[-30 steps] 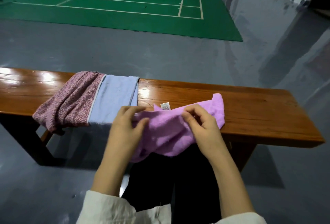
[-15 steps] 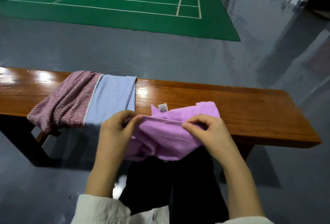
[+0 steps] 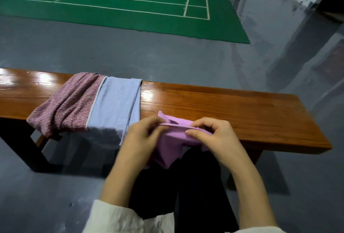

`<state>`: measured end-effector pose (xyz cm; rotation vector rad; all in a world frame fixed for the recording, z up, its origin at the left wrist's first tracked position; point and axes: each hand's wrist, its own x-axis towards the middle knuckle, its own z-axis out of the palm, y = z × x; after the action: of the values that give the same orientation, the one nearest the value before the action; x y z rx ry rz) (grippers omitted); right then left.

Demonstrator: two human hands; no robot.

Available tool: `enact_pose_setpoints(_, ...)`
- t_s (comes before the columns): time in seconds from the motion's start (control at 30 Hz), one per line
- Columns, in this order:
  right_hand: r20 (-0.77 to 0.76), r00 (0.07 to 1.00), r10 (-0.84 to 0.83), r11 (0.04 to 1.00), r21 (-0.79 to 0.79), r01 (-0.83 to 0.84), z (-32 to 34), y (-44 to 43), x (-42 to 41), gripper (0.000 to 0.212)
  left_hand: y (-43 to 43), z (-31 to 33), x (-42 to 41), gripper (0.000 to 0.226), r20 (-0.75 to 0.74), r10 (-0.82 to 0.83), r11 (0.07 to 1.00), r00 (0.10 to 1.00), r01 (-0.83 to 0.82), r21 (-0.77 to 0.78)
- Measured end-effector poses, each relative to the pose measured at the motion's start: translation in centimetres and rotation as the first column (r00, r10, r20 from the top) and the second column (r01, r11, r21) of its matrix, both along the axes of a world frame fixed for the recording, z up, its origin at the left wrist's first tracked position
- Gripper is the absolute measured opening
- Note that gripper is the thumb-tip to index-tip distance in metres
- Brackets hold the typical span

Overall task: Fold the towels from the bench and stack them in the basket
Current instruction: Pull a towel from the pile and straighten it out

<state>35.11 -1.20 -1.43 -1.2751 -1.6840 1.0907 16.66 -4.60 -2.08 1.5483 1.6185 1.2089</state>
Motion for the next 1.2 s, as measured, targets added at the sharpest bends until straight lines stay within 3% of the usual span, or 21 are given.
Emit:
enact_pose_setpoints(0.1,0.03,0.999,-0.034,0.998,-0.051,0.036,-0.4,0.0,1.5,0.009,-0.3,-0.7,-2.8,0.023,0.06,0.182,0.982,0.982,-0.178,-0.065)
enact_pose_setpoints(0.2,0.013,1.0,-0.021,0.999,-0.05,0.021,-0.2,-0.2,1.3,0.011,-0.3,-1.1,-3.6,0.02,-0.026,0.22,0.974,0.975,-0.221,-0.056)
enact_pose_setpoints(0.3,-0.039,0.999,0.026,0.999,-0.031,-0.027,0.2,-0.3,-0.4,0.018,-0.3,-0.1,-1.2,0.03,0.041,-0.001,0.999,0.999,0.003,-0.044)
enact_pose_setpoints(0.4,-0.074,0.994,0.081,0.996,-0.024,-0.083,0.5,-0.5,-1.4,0.014,-0.2,0.5,1.5,0.033,-0.087,-0.182,0.983,0.98,0.183,0.015)
enact_pose_setpoints(0.5,-0.007,0.998,0.065,0.998,-0.002,-0.065,0.4,-0.4,-0.5,0.009,0.0,0.2,0.7,0.029,-0.122,-0.058,0.998,0.991,0.062,0.028)
enact_pose_setpoints(0.63,0.047,0.999,-0.013,1.0,-0.017,0.013,-0.2,0.0,1.8,0.009,-0.3,-0.6,-2.3,0.019,0.022,0.218,0.976,0.976,-0.217,-0.029)
enact_pose_setpoints(0.73,-0.023,0.999,-0.03,1.0,0.004,0.03,-0.4,-0.1,1.4,0.018,-0.4,-0.9,-3.0,0.019,-0.052,0.288,0.958,0.956,-0.288,0.01)
enact_pose_setpoints(0.8,-0.123,0.99,-0.062,0.998,0.011,0.064,-0.5,-0.3,0.3,0.013,-0.3,-1.0,-2.5,0.015,-0.012,0.312,0.95,0.95,-0.311,0.025)
enact_pose_setpoints(0.87,-0.225,0.967,-0.122,0.992,-0.033,0.118,-0.5,-0.7,-0.8,0.01,-0.4,-0.4,-1.4,0.027,0.057,0.31,0.948,0.949,-0.313,0.061)
enact_pose_setpoints(1.0,-0.297,0.941,-0.162,0.987,-0.07,0.147,-0.2,-0.9,-2.8,0.016,-1.1,2.3,1.6,0.036,0.126,0.23,0.935,0.965,-0.255,0.246)
enact_pose_setpoints(1.2,-0.454,0.882,-0.128,0.992,-0.076,0.105,0.7,-0.8,-3.7,0.009,-1.4,2.8,4.1,0.016,0.323,0.031,0.986,0.946,-0.082,0.145)
